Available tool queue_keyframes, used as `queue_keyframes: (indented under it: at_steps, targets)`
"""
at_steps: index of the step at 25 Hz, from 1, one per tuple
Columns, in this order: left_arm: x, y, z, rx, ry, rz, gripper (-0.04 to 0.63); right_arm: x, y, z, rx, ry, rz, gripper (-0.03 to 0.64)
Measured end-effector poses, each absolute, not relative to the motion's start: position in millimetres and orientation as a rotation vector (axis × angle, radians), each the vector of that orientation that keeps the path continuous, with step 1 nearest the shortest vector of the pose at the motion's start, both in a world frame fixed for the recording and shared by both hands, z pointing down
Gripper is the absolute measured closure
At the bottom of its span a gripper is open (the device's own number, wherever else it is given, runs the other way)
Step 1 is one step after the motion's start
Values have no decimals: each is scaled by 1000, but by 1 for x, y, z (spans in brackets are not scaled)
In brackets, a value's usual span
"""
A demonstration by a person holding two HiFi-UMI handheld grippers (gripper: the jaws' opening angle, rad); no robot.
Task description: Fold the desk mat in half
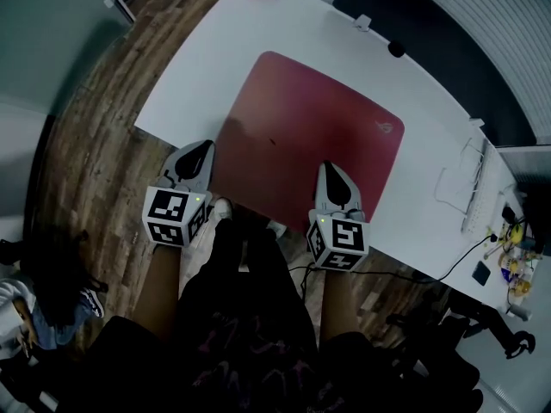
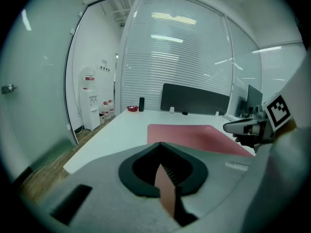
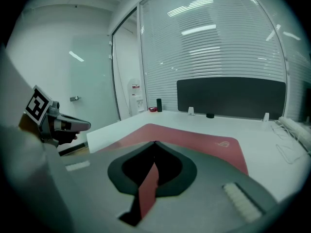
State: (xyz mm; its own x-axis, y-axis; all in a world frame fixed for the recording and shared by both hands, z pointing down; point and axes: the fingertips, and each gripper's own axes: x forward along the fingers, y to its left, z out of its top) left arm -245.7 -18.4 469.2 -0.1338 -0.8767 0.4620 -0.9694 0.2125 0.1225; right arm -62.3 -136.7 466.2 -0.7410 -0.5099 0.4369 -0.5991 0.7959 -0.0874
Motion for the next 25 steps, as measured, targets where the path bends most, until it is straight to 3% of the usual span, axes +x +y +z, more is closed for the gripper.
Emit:
queue_keyframes:
  at_steps: [25]
  targets:
    - [-321, 111, 516, 1351, -2178, 132, 595, -216, -36, 503, 315, -2611, 203, 609]
